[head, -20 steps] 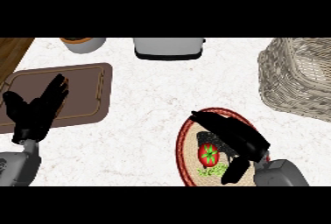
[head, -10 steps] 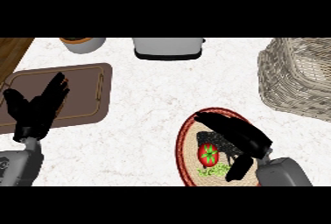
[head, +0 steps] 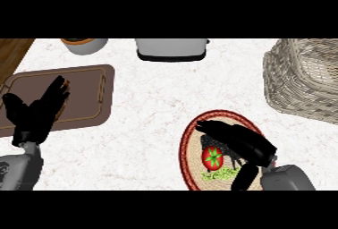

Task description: Pick the tomato from the placemat and place it in the basket

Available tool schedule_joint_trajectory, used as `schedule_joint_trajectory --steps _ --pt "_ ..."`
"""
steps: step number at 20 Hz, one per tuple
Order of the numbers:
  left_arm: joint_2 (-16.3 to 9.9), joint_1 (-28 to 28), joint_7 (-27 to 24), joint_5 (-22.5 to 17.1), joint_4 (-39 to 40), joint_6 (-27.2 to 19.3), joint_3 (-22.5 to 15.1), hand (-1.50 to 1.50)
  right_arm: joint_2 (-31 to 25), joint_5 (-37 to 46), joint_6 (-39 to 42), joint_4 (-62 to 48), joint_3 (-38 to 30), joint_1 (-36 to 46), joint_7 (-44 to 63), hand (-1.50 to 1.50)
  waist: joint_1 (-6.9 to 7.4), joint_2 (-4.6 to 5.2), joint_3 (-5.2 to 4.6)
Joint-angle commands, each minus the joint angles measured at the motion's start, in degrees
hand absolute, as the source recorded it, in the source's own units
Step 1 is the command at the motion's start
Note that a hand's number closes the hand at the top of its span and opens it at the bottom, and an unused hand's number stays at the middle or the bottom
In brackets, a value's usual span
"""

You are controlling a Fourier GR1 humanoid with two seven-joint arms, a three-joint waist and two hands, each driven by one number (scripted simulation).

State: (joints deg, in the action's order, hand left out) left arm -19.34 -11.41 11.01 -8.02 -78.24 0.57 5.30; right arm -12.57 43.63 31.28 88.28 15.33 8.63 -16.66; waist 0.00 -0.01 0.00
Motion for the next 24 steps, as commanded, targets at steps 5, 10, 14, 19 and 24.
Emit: schedule_joint_trajectory --steps 5,10,14,19,24 --pt "3.78 0.34 0.65 3.22 -0.99 -1.05 -0.62 0.0 1.07 6.06 -4.99 -4.58 0.27 0.24 -1.66 -1.5 0.02 0.01 0.0" --pt "2.98 -0.92 0.32 3.42 0.85 1.05 1.58 0.0 4.61 10.39 -7.79 -4.7 3.7 -1.17 0.65 -1.5 -0.02 0.02 0.0" --pt "2.08 -0.67 0.57 1.92 0.5 2.92 2.58 0.0 3.91 15.75 -9.84 -5.44 8.35 -0.34 -0.4 1.5 0.06 0.03 0.0" --pt "3.8 0.5 1.59 3.92 -2.3 1.2 3.13 0.0 4.01 16.68 -9.09 -5.25 6.86 -0.55 -2.15 1.5 0.0 -0.02 0.0" --pt "1.89 0.12 3.15 2.1 -2.82 3.06 4.14 0.0 5.72 18.15 -16.97 -3.04 4.9 -10.49 5.33 1.5 -0.76 -0.17 -0.02"
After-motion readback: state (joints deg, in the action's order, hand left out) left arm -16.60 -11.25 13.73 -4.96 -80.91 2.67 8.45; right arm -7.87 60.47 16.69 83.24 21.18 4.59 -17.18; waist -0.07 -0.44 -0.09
